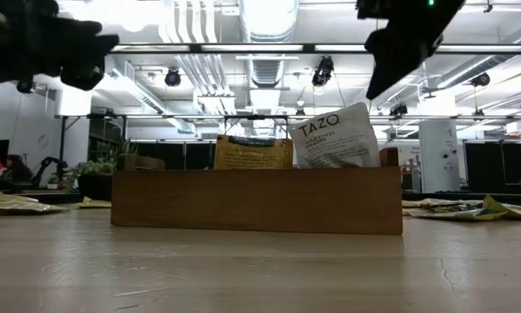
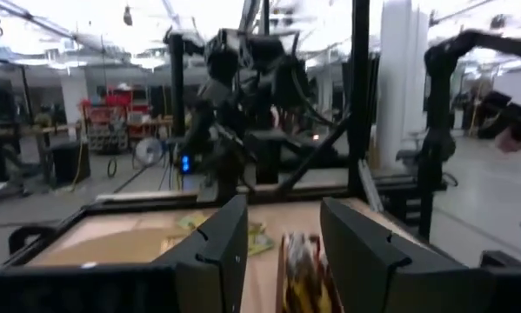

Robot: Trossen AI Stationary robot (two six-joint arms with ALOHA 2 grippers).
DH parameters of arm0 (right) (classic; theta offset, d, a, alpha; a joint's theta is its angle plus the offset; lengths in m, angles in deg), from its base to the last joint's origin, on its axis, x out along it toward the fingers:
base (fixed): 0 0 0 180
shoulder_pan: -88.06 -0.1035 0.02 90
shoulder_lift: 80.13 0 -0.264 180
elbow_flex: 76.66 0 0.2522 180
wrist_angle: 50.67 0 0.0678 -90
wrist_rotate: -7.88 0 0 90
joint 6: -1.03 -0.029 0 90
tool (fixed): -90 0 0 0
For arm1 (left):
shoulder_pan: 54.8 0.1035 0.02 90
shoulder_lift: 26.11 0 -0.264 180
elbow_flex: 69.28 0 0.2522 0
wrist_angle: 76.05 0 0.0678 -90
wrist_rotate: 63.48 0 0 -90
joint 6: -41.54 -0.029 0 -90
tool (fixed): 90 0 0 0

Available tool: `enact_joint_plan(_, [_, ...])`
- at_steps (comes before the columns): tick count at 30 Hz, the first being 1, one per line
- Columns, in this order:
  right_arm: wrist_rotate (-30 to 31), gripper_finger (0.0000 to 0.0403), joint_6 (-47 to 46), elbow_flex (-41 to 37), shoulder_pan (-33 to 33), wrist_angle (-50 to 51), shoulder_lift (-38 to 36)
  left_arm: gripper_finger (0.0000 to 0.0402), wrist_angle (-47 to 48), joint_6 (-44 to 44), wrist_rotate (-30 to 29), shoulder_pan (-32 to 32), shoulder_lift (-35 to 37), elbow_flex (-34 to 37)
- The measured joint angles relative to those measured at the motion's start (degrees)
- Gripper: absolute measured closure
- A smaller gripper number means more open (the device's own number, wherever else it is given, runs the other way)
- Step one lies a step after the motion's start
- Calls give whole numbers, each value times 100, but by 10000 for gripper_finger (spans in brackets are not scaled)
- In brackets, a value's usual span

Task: Pick & Place Tea
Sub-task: Put the orange tea bag into the middle section of the wooden organizer

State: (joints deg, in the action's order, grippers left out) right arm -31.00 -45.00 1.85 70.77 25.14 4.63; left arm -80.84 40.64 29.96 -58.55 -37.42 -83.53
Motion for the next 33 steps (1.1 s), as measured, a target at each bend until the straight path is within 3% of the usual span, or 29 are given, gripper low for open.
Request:
enact_joint_plan(16, [-40,179,-527,-966,778,-122,-387,262,1054,-54,-120,0,-2,-4])
enact_joint_plan(23, [-194,179,-217,-1870,1107,-1194,-1168,262,1219,-186,-120,0,-4,-4])
enact_joint_plan(27, [-970,179,477,-2505,1476,-2484,-1680,262,1266,32,-120,0,-11,-4])
enact_joint_plan(33, [-2740,179,1306,-3331,2205,-4444,-2080,262,1264,568,-118,0,-9,-7])
